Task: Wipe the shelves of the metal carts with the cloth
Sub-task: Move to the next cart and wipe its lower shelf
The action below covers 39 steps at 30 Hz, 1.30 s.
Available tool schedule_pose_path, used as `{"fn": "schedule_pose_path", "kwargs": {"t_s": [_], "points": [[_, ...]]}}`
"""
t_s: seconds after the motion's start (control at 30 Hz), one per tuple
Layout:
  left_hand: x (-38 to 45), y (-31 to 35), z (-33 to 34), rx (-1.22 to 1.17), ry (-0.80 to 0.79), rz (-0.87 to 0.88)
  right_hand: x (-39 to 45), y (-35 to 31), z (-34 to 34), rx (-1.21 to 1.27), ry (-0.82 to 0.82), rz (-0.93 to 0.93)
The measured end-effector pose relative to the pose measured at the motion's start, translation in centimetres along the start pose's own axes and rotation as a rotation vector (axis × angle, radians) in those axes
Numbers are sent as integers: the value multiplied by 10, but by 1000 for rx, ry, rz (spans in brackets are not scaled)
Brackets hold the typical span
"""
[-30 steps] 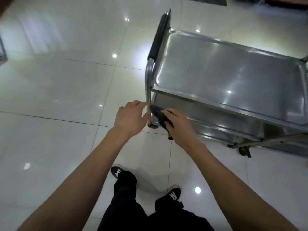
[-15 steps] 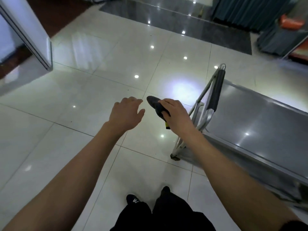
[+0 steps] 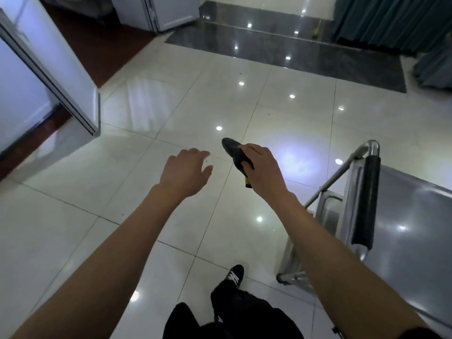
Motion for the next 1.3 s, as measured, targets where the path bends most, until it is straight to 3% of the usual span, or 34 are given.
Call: {"fn": "schedule_pose_path", "kwargs": {"t_s": [0.33,0.47,0.7,0.97,1.3], "points": [[171,0,-12,-17,-15,65,141,59,-1,-50,-15,20],[258,-7,-6,-20,-44,116,201,95,9,-89,-40,81],[414,21,-11,-21,-108,304,294,155,-1,-135,63,287],[550,135,0,101,-235,576,334,256,-49,-175,142,513],[675,355,44,198,-270,839,354,436,-134,-277,257,656]]}}
Point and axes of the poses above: each hand's wrist, its own x-axis towards the middle knuckle, its own z-axis out of the palm, y = z × x, the point moved 1 cm from there along x, towards the middle knuckle, and after that the axes turned 8 degrees about -x, right-handed, at the moved point
